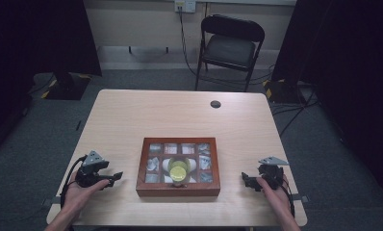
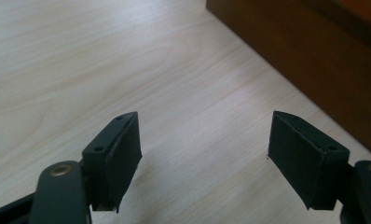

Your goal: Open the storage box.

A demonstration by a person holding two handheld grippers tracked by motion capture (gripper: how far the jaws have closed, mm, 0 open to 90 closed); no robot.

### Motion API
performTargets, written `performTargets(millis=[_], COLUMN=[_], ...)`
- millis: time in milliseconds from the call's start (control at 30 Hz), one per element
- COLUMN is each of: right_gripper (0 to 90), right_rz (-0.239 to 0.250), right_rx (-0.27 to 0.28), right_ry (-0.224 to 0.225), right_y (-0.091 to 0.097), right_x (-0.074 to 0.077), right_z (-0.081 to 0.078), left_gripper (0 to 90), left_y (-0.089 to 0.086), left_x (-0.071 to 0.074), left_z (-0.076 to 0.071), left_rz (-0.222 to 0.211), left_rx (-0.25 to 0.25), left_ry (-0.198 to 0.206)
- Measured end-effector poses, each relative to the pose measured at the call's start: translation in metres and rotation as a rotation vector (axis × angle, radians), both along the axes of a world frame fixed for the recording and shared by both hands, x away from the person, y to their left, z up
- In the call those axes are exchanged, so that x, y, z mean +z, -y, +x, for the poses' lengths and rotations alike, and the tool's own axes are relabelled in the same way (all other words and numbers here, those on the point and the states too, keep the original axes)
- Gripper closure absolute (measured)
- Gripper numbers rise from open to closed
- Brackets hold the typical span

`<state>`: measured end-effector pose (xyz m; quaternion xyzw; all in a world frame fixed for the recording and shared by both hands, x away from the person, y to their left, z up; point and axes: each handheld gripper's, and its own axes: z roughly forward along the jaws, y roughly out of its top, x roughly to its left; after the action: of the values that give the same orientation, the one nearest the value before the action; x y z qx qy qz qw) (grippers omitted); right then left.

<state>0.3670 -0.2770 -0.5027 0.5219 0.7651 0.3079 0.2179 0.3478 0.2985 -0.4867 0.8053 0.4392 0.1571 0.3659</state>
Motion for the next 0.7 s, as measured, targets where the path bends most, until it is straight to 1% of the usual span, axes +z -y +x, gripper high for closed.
performTargets(millis=[33, 67, 100, 133, 200, 233, 267, 300, 333, 367, 400, 433, 500, 533, 567, 633, 700], right_gripper=[0.9, 0.9, 0.9, 0.9, 0.9, 0.9, 0.9, 0.9, 0.9, 0.9, 0.9, 0.9, 0.9, 0.9, 0.9, 0.9, 0.9], right_rz=[0.0, 0.0, -0.001, -0.001, -0.001, -0.001, -0.001, 0.0, -0.001, -0.001, -0.001, 0.0, 0.0, 0.001, 0.001, 0.0, 0.0], right_rx=[0.001, 0.001, 0.004, 0.004, 0.005, 0.005, 0.005, 0.006, 0.006, 0.01, 0.013, 0.015, 0.016, 0.018, 0.024, 0.029, 0.03], right_ry=[0.0, 0.0, 0.001, 0.001, 0.0, 0.0, 0.0, 0.001, 0.0, 0.0, 0.0, 0.0, 0.0, -0.002, -0.002, 0.0, 0.0], right_y=[0.0, 0.0, 0.0, 0.0, 0.0, 0.0, 0.0, 0.0, 0.0, 0.0, 0.0, 0.0, 0.0, 0.0, 0.0, -0.001, 0.0], right_x=[0.0, 0.0, 0.0, 0.0, 0.0, 0.0, 0.0, 0.0, 0.0, 0.0, 0.0, 0.0, 0.0, 0.0, 0.0, 0.0, 0.0], right_z=[0.0, 0.0, 0.0, 0.0, 0.0, 0.0, 0.0, 0.0, 0.0, 0.0, -0.001, 0.0, -0.001, -0.001, -0.001, -0.001, -0.001], left_gripper=[25.1, 25.1, 26.0, 27.0, 27.3, 27.3, 28.0, 29.1, 29.3, 29.3, 29.3, 28.6, 27.9, 27.9, 28.1, 28.1, 29.2], left_y=[0.001, 0.001, 0.003, 0.003, 0.006, 0.009, 0.009, 0.012, 0.012, 0.015, 0.015, 0.018, 0.02, 0.022, 0.025, 0.028, 0.03], left_x=[0.001, 0.003, 0.007, 0.007, 0.011, 0.014, 0.014, 0.017, 0.017, 0.02, 0.02, 0.023, 0.024, 0.025, 0.027, 0.03, 0.031], left_z=[-0.001, -0.002, -0.003, -0.003, -0.006, -0.008, -0.008, -0.011, -0.011, -0.013, -0.013, -0.015, -0.016, -0.018, -0.02, -0.021, -0.021], left_rz=[-0.016, -0.029, -0.066, -0.066, -0.103, -0.107, -0.107, -0.121, -0.121, -0.136, -0.136, -0.167, -0.171, -0.157, -0.165, -0.188, -0.192], left_rx=[-0.005, -0.02, -0.042, -0.042, -0.06, -0.077, -0.077, -0.1, -0.1, -0.113, -0.113, -0.126, -0.131, -0.141, -0.164, -0.178, -0.186], left_ry=[0.014, 0.012, 0.013, 0.013, 0.018, 0.031, 0.031, 0.045, 0.045, 0.052, 0.052, 0.054, 0.055, 0.065, 0.073, 0.076, 0.078])
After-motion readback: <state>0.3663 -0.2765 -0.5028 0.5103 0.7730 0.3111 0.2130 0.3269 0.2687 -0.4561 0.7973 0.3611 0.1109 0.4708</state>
